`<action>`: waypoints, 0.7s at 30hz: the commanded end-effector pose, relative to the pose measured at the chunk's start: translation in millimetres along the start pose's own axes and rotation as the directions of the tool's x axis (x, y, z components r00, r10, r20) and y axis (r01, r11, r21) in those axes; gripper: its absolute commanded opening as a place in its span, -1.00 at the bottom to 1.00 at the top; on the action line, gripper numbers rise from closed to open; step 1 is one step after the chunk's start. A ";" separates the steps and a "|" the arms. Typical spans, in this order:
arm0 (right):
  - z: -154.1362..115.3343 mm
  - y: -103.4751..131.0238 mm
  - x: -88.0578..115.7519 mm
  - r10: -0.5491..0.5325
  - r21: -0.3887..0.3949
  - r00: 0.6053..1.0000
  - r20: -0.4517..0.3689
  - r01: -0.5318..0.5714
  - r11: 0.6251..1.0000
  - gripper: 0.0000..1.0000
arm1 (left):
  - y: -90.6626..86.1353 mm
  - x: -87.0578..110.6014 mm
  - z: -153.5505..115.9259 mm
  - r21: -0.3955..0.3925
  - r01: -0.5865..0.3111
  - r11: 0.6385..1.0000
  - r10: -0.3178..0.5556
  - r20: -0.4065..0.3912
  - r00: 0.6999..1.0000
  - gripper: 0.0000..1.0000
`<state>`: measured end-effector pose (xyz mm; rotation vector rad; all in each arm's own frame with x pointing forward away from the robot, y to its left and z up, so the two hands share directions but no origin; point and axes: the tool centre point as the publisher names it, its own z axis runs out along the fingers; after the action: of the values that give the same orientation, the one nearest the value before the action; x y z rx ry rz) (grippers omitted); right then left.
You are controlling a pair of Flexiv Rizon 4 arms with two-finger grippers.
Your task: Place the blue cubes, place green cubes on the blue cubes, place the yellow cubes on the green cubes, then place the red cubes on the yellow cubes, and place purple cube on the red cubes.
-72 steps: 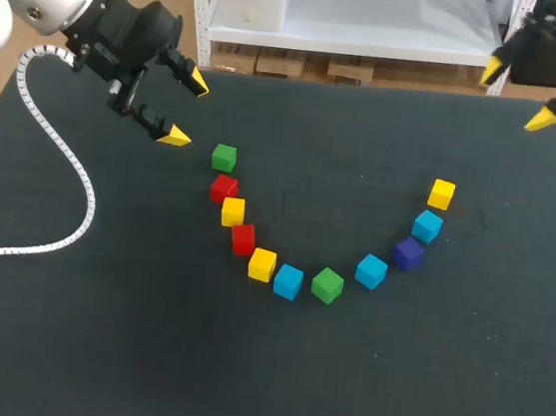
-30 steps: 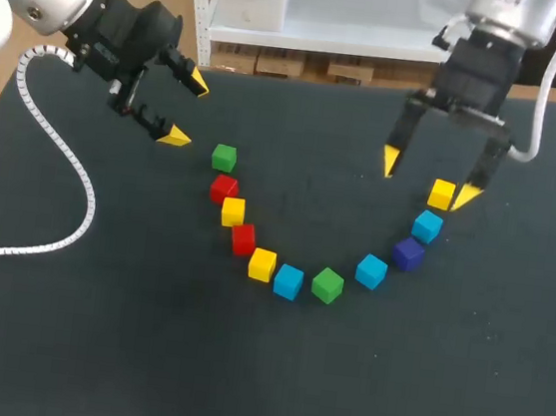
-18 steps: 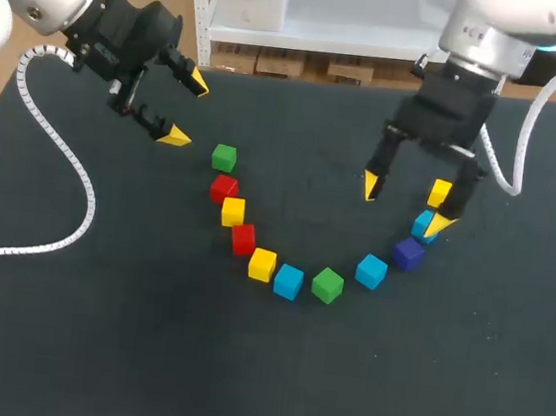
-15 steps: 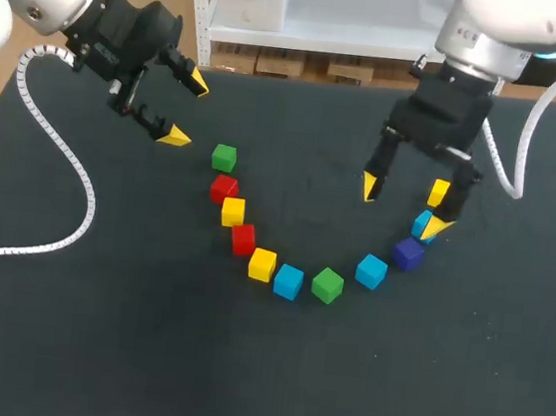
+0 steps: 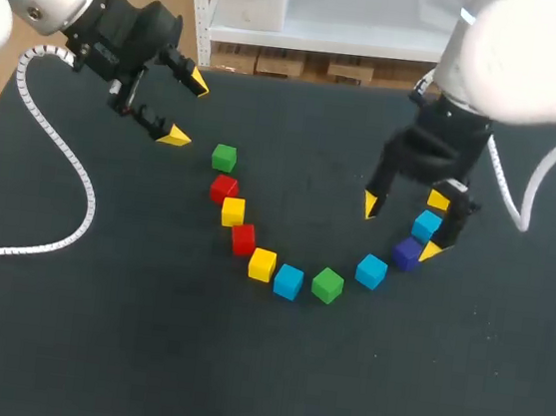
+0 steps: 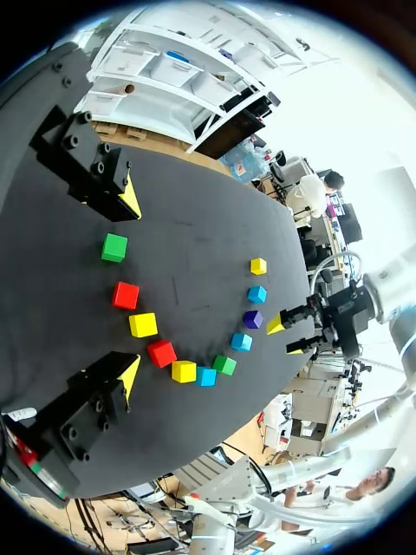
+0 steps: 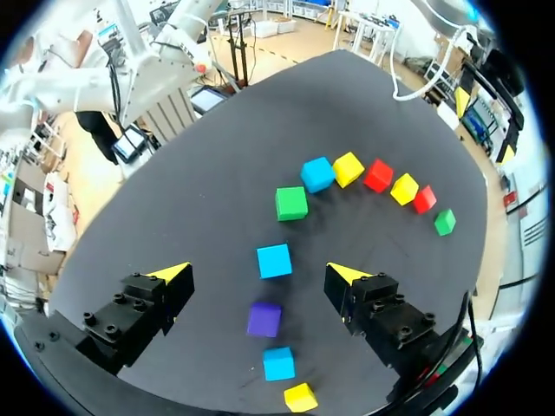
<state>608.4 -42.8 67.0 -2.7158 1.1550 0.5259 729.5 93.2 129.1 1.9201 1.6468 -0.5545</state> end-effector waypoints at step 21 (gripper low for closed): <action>38.9 -8.6 6.1 -0.107 0.054 0.992 0.066 0.103 0.993 1.00 | 2.1 0.5 0.1 0.004 -0.001 1.000 0.001 -0.001 1.000 1.00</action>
<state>604.6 -33.5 32.4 -2.6719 0.9910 0.5500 729.5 93.2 129.1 1.9201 1.6468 -0.5545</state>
